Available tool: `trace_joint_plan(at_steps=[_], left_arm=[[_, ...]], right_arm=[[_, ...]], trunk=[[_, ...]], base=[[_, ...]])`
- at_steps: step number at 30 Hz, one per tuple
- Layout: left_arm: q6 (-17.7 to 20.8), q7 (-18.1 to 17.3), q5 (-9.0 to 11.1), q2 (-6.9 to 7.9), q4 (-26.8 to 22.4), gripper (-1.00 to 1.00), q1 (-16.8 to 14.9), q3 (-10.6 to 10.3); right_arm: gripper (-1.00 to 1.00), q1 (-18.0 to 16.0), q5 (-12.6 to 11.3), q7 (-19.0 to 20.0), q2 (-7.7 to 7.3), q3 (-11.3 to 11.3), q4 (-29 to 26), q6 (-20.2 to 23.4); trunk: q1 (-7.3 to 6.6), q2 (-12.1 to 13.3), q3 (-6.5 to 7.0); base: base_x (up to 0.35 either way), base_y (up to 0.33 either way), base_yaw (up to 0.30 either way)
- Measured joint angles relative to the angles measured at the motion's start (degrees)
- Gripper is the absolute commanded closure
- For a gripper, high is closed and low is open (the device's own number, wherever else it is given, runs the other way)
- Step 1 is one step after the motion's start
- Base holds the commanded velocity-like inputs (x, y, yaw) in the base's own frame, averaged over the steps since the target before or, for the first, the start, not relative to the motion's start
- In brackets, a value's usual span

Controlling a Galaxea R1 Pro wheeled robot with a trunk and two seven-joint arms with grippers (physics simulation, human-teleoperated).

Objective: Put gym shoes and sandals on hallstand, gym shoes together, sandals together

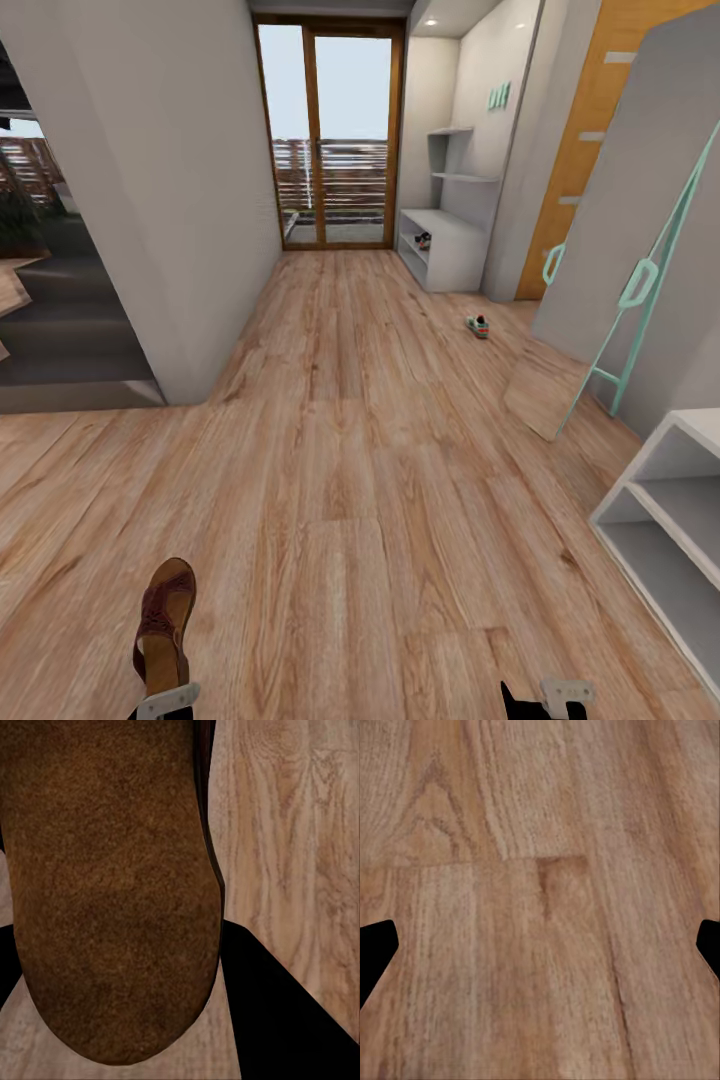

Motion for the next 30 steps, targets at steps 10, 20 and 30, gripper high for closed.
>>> trace_joint_plan(at_steps=[10, 20, 30], left_arm=[[0.0, 0.0, 0.0, 0.00, 0.0, 1.00, 0.0, 0.0], [0.0, -0.1, 0.0, -0.01, 0.0, 1.00, 0.0, 0.0], [0.0, 0.0, 0.0, 0.01, 0.0, 1.00, 0.0, 0.0]], right_arm=[[-1.00, 0.0, 0.0, 0.0, 0.07, 0.0, 0.0, 0.0], [-1.00, 0.0, 0.0, 0.0, 0.15, 0.0, 0.0, 0.1], [-1.00, 0.0, 0.1, 0.0, 0.16, 0.0, 0.0, 0.1]], trunk=[[0.00, 0.0, 0.00], [0.00, 0.0, 0.00], [0.00, 0.0, 0.00]], base=[[0.339, 0.000, 0.000], [0.339, 0.000, 0.000], [0.339, 0.000, 0.000]])
